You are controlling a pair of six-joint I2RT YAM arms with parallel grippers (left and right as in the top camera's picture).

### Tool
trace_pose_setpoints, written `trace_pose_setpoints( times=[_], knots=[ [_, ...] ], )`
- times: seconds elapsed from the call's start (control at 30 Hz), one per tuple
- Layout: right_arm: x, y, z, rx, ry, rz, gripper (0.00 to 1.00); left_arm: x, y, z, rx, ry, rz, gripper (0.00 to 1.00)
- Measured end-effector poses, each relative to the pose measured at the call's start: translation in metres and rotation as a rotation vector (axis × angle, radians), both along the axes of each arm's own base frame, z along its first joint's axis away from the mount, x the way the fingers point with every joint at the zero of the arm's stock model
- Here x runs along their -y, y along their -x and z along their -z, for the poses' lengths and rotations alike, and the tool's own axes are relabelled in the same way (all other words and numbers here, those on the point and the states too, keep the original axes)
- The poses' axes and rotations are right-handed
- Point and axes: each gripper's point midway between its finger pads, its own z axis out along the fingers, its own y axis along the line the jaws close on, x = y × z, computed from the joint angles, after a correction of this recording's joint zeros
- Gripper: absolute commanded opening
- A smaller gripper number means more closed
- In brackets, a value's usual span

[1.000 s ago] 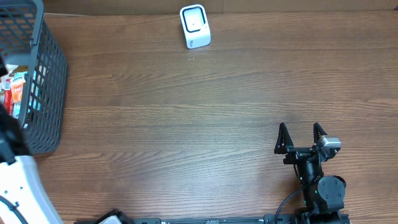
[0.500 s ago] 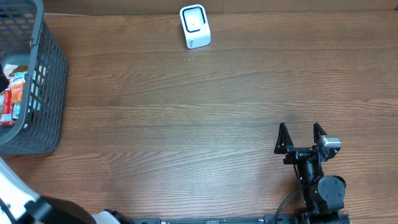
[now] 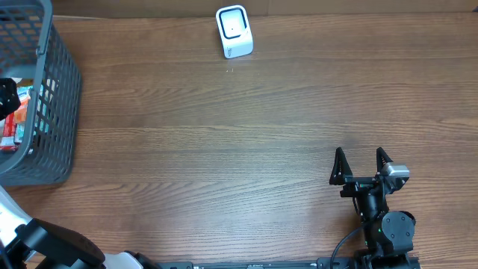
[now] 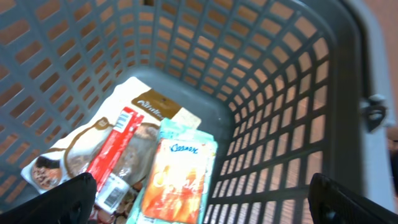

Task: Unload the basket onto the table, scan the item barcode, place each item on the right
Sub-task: 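Move the left gripper over the grey basket and reach inside, then grasp the green-and-orange snack packet in the basket with the left gripper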

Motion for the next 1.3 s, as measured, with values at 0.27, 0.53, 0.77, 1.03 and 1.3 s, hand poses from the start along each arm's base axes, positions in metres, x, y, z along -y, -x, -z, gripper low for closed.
trace_pose_setpoints(
  times=[0.27,0.53,0.77,1.03,1.3],
  knots=[
    [0.000,0.000,0.000,0.000,0.001,0.000,1.00,-0.010,-0.009,-0.056,-0.022,0.065,-0.029,1.00],
    [0.000,0.000,0.000,0.000,0.000,0.000,1.00,-0.025,-0.010,-0.011,-0.276,0.090,-0.029,1.00],
    [0.000,0.000,0.000,0.000,0.001,0.000,1.00,-0.017,-0.019,0.081,-0.500,0.196,0.049,1.00],
    [0.000,0.000,0.000,0.000,0.000,0.000,1.00,0.003,-0.035,0.100,-0.602,0.113,0.114,1.00],
    [0.000,0.000,0.000,0.000,0.000,0.000,1.00,0.000,-0.035,0.102,-0.663,0.027,0.090,1.00]
  ],
)
